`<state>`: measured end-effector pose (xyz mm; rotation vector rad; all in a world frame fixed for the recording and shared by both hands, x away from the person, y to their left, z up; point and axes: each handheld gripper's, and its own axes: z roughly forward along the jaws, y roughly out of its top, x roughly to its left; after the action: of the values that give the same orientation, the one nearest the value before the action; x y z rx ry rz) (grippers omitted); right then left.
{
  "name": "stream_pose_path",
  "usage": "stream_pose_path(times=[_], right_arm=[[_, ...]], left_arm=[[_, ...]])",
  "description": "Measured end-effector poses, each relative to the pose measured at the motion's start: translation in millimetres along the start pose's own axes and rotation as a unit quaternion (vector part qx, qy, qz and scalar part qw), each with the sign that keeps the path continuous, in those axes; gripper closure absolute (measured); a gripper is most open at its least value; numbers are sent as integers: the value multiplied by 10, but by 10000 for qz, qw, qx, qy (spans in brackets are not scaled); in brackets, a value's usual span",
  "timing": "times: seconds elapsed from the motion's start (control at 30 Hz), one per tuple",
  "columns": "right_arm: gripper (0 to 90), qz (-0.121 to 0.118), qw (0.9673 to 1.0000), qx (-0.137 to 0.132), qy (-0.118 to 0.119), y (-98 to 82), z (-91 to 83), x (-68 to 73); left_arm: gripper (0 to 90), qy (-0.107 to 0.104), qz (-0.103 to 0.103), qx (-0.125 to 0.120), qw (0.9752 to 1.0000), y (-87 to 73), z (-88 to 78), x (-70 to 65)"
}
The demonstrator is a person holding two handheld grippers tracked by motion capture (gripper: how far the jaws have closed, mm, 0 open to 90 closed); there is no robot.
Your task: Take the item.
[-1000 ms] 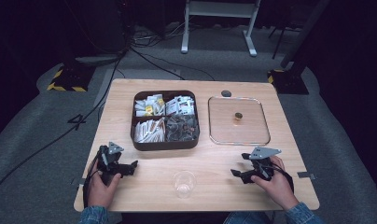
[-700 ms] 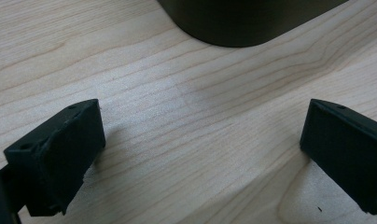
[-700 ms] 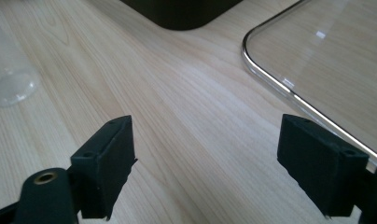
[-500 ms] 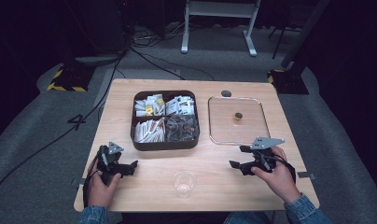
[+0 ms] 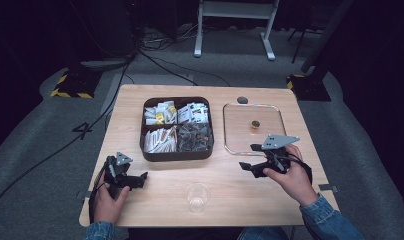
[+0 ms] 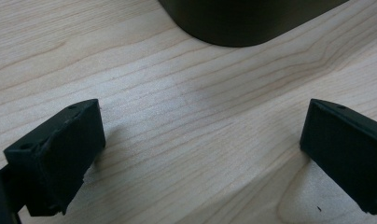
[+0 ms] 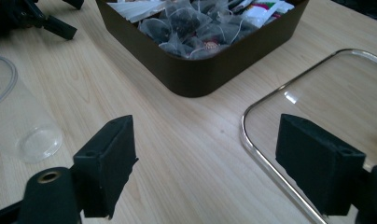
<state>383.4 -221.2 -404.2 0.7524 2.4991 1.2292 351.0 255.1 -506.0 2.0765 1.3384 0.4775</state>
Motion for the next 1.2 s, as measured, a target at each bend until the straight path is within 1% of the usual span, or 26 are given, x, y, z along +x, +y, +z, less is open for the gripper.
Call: stream_pose_path(times=[0.17, 0.23, 0.27, 0.37, 0.5, 0.57, 0.6, 0.67, 0.73, 0.83, 0.93, 1.03, 1.17, 1.2], right_arm=[[192, -137, 9999, -71, 41, 120, 74, -29], [189, -164, 9998, -82, 51, 143, 90, -35], [183, -192, 9997, -118, 68, 187, 117, -52], [183, -184, 9996, -176, 114, 260, 155, -77], [183, -201, 9995, -230, 98, 378, 204, -99], [183, -234, 9994, -236, 95, 438, 234, -105], [183, -234, 9994, -236, 95, 438, 234, -105], [184, -250, 9993, -239, 108, 520, 291, -117], [184, -257, 9993, -243, 108, 546, 311, -122], [196, -254, 9993, -217, 144, 643, 396, -136], [203, -270, 9993, -180, 170, 707, 459, -142], [199, -338, 9991, -153, 182, 765, 519, -157], [187, -399, 9989, -198, 175, 847, 619, -181], [187, -399, 9989, -198, 175, 847, 619, -181]], left_arm=[[2, 5, -5, 3, 10000, 0, -1, -2], [2, 5, -3, 4, 10000, 0, -1, -1], [2, -2, 0, 16, 10000, 1, -3, 0], [2, 21, -20, 16, 10000, -4, -6, -7], [2, 15, -11, 21, 10000, -4, -7, -7], [2, 46, -59, 2, 10000, -3, -3, -15], [2, 46, -59, 2, 10000, -3, -3, -15], [2, 42, -50, 4, 10000, -2, -2, -13], [2, 42, -45, 6, 10000, -2, -3, -12], [2, 44, -54, 11, 10000, 0, -2, -14], [2, 40, -48, 13, 10000, 0, -2, -13], [2, 41, -45, 11, 10000, 0, -2, -13], [2, 44, -46, 5, 10000, -2, -2, -13], [3, 44, -46, 5, 10000, -2, -2, -13]])
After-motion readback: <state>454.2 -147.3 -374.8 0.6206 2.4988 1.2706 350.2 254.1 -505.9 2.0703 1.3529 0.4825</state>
